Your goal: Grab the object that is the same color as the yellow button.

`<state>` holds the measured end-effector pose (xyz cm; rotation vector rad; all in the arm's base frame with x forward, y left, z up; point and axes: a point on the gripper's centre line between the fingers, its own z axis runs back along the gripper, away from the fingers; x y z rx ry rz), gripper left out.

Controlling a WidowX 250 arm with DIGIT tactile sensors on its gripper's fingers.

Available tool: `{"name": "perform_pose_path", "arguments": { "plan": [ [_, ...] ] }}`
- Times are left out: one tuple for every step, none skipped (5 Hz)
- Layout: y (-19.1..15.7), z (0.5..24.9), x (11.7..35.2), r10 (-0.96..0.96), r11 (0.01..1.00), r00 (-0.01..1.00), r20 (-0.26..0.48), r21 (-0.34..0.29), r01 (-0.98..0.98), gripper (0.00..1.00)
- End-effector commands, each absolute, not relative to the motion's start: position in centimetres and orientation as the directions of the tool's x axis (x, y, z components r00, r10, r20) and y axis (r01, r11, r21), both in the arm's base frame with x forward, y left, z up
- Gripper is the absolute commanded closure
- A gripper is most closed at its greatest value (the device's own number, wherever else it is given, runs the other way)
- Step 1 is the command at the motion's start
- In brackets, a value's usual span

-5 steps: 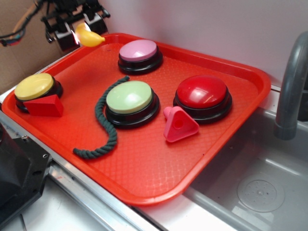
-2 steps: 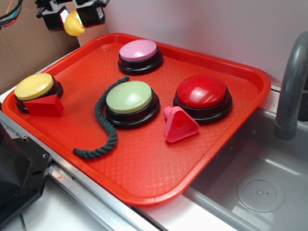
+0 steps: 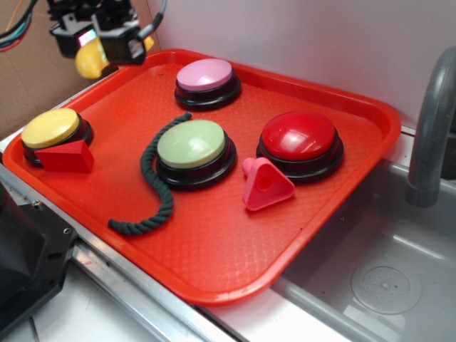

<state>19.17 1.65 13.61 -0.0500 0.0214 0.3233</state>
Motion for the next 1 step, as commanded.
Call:
{"name": "perform_pose_path", "arguments": {
  "plan": [
    [3.13, 13.89, 17.69, 0.163, 0.986, 0.986, 0.025, -0.031, -0.163, 1.0]
  ]
}}
